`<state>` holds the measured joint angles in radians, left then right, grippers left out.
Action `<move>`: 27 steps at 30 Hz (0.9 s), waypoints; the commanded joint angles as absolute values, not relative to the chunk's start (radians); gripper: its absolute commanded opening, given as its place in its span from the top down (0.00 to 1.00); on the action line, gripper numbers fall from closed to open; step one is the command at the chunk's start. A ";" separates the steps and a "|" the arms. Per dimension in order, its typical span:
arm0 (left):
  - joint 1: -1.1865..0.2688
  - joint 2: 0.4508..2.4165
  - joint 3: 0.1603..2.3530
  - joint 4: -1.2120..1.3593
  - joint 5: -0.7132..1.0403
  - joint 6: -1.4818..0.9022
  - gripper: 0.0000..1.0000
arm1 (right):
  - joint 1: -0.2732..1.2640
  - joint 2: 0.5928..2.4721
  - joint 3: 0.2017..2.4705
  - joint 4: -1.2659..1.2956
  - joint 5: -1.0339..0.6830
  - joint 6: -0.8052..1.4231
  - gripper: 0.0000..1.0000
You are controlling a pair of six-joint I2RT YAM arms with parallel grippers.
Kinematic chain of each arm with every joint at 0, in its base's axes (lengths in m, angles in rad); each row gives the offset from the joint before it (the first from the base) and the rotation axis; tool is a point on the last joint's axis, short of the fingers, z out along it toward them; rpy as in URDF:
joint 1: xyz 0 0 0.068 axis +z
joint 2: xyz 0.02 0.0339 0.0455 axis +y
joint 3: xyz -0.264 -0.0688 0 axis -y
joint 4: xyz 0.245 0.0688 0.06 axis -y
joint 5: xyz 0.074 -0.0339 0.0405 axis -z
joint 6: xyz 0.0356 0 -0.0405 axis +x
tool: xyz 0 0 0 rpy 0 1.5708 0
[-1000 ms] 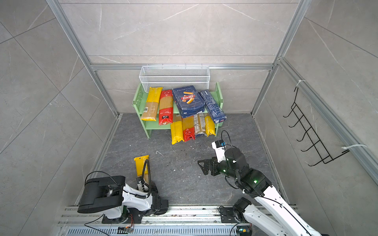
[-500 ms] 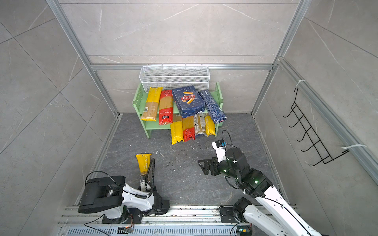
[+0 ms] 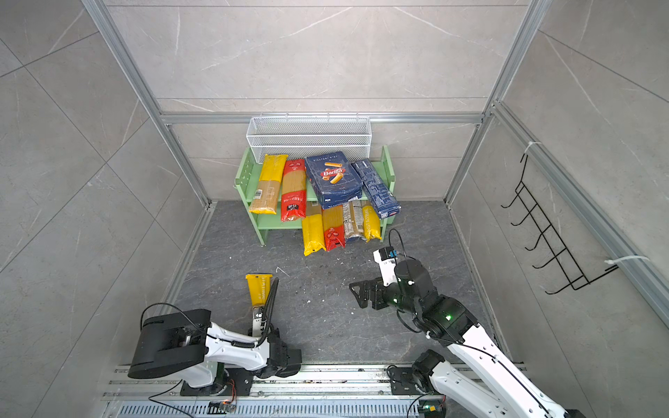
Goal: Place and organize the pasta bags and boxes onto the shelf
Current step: 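Carry the upright yellow bag toward the lower shelf with left gripper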
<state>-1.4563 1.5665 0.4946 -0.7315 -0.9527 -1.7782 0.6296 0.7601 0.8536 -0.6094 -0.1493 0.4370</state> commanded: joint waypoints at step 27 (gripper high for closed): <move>-1.542 1.300 0.603 -0.879 -1.188 -1.679 1.00 | 0.626 0.875 1.013 -0.620 -0.107 0.443 0.00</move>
<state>-1.5349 1.3769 0.5705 -0.8257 -0.9733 -1.6932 0.6296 0.8738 0.9783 -0.6102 -0.1223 0.4370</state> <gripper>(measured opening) 0.342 0.995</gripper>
